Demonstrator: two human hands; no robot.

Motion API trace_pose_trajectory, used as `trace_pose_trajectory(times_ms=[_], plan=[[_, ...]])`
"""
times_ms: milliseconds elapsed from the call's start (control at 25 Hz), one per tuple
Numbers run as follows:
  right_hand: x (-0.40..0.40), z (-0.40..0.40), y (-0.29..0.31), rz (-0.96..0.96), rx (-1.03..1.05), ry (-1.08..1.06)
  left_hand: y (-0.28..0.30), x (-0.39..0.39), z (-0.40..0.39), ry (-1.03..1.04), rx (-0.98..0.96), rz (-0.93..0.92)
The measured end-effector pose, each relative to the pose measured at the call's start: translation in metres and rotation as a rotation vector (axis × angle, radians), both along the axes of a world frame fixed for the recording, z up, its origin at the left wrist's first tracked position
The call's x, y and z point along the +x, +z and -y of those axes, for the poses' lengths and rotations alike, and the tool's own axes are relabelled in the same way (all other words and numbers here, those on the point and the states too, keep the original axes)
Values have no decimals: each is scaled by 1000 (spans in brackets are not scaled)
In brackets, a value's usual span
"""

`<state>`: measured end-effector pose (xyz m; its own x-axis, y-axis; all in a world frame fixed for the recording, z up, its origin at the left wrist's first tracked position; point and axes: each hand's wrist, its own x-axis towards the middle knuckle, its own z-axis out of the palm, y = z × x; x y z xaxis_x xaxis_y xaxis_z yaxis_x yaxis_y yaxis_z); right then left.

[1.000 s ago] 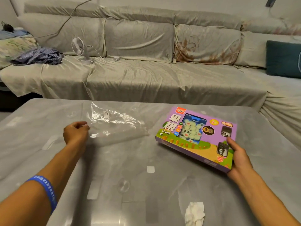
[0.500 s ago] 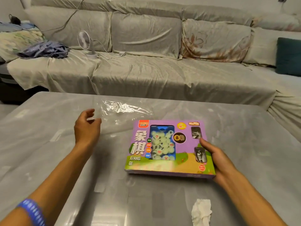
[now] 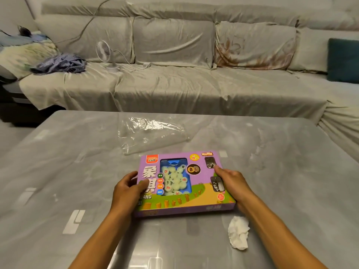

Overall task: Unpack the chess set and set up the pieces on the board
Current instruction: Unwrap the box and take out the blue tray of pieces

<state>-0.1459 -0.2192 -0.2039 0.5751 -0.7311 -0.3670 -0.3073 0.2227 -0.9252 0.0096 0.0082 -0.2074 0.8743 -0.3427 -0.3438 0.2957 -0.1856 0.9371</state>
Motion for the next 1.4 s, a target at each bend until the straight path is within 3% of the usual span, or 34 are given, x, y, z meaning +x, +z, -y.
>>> trace_pose_trajectory(times_ms=[360,440,640,720,840,960,1160,1400], plan=[[-13,21,6,-35,215,48,3,0,10,-20,-16,40],[-11,22,7,-60,152,8,2,3,13,-19,-20,38],[-7,23,10,-171,-242,-107,-2,4,18,-1,-11,55],[-10,24,9,-30,-110,-171,-4,4,18,6,-18,51],[-19,36,7,159,313,-222,-7,6,17,17,-26,35],[-32,41,-1,207,494,-81,-8,8,17,19,-24,26],[-35,29,0,125,372,122,-6,10,18,0,-3,18],[-18,28,7,82,113,28,-4,11,16,-35,-9,36]])
